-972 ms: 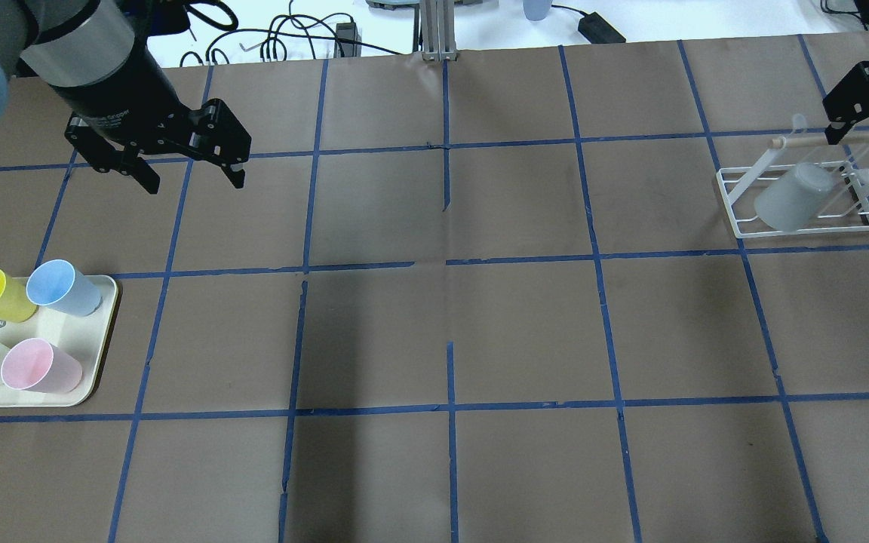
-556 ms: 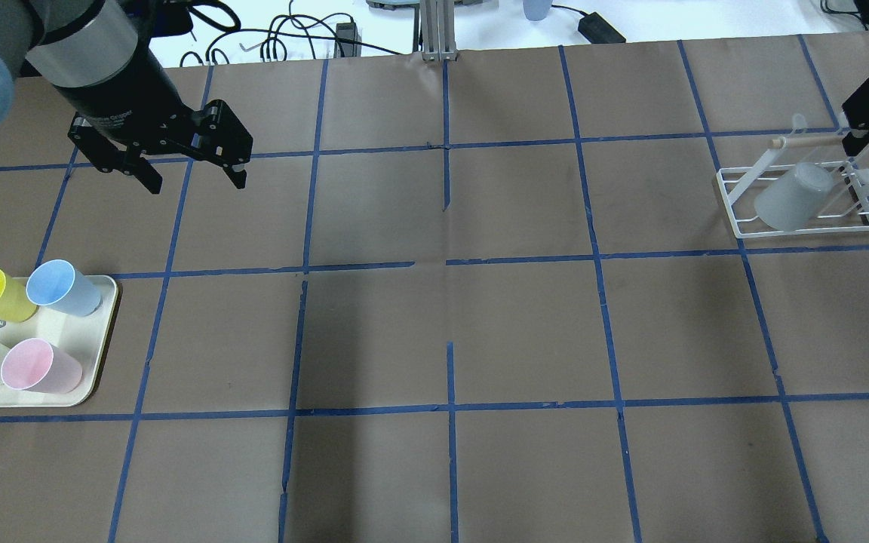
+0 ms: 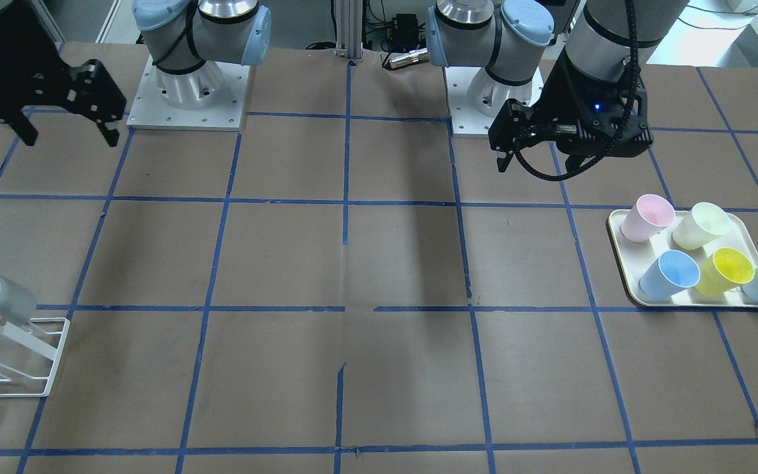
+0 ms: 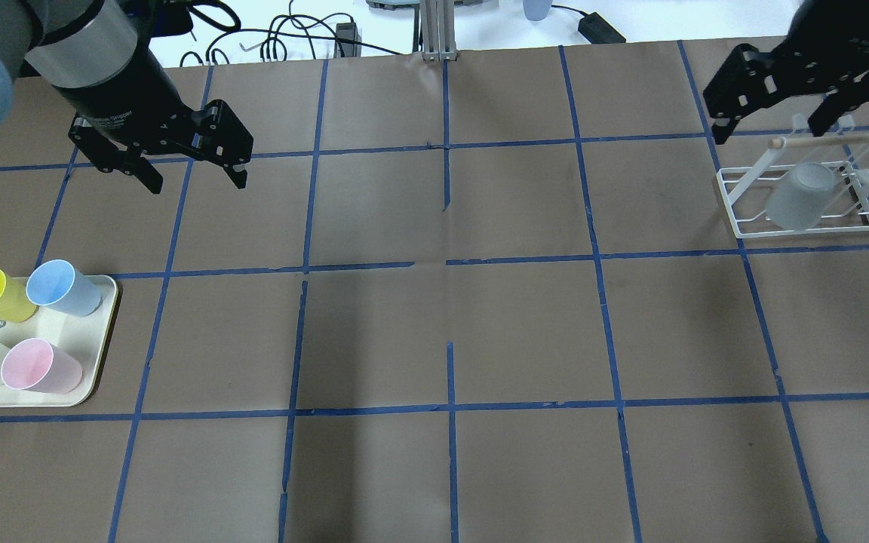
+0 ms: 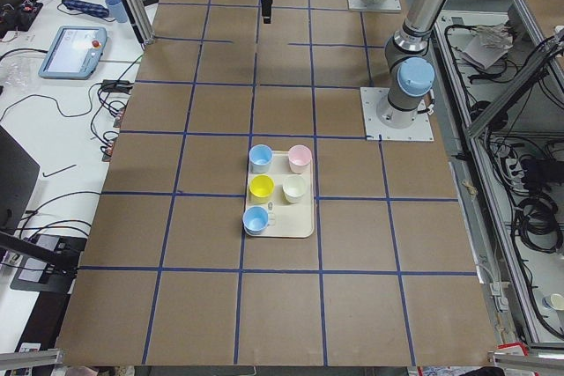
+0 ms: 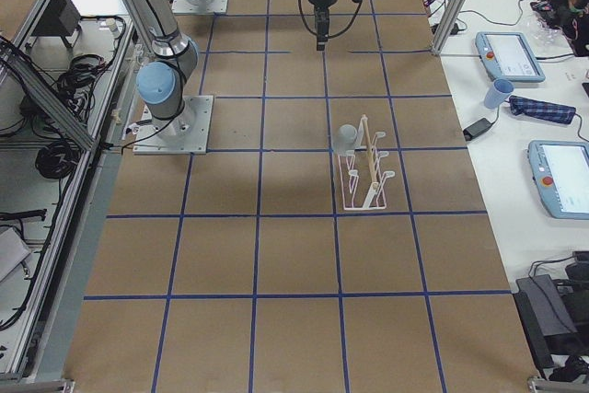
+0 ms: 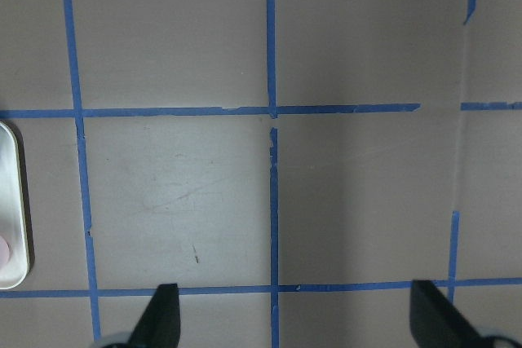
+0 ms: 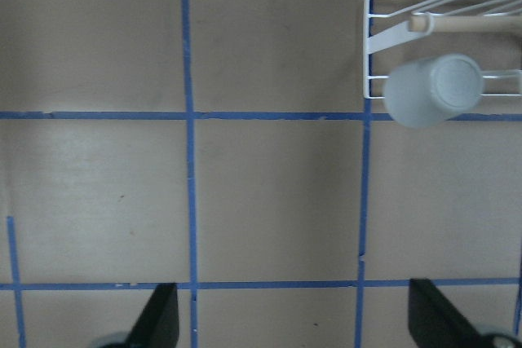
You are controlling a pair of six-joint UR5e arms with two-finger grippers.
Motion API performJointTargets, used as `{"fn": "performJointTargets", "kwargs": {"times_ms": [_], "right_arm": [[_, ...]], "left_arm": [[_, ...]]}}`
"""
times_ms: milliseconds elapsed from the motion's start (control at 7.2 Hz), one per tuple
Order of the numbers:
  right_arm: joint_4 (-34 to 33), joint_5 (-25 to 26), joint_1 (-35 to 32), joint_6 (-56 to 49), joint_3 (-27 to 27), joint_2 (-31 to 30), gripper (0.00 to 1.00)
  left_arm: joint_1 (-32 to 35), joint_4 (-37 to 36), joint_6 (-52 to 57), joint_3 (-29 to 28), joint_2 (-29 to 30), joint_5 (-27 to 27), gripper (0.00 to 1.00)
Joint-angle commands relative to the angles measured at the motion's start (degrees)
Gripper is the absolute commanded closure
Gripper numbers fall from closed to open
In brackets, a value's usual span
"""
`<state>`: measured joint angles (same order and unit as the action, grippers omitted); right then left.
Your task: Transfer IKEA cup to right arm and place on rack
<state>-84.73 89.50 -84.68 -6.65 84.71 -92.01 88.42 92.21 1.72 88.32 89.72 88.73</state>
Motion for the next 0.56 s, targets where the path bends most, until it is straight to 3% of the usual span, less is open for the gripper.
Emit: {"fn": "performJointTargets", "kwargs": {"times_ms": [0,417], "right_arm": [[-1.4,-4.7,-4.4,6.7,0.2,1.2,0.00],[-3.7,-1.9,-6.7,8.6,-1.5,3.9,0.00]], "left_arm": [[-0.1,-0.2,0.1,-0.2,-0.3,0.5,0.00],[-0.1,-0.3,0.1,-0.1,-0.1,0.4,0.00]]}}
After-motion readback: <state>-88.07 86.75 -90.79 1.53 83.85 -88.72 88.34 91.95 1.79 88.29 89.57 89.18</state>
